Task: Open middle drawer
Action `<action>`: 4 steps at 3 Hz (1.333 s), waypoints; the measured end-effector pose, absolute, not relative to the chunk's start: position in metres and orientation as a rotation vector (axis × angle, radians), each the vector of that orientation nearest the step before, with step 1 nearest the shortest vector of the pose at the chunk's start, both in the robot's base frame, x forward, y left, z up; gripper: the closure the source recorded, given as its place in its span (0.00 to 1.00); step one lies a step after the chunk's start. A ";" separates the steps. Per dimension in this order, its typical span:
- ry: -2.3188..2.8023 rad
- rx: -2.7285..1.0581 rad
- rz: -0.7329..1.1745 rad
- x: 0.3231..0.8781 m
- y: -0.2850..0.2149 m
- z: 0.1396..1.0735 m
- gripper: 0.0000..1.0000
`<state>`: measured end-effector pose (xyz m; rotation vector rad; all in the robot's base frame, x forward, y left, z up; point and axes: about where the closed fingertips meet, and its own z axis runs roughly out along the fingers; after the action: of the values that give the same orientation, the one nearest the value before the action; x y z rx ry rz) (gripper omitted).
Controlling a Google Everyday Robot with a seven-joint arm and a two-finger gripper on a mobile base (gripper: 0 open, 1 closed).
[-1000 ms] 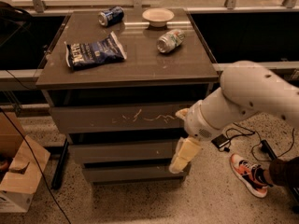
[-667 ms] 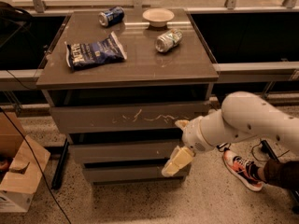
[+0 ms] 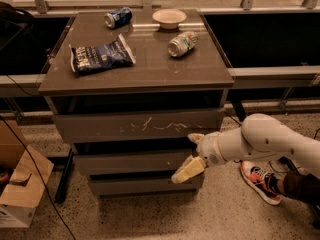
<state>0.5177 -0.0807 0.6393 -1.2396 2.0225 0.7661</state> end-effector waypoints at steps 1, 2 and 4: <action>2.048 -1.259 0.787 0.511 -0.077 0.629 0.00; 2.111 -1.196 0.746 0.522 -0.076 0.591 0.00; 2.099 -1.067 0.720 0.573 -0.076 0.525 0.00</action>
Offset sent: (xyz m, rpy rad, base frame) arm 0.0220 -0.0001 -0.0914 -0.0719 0.0657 -0.1484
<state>0.5726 -0.0756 0.5252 -1.0672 2.0987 0.7202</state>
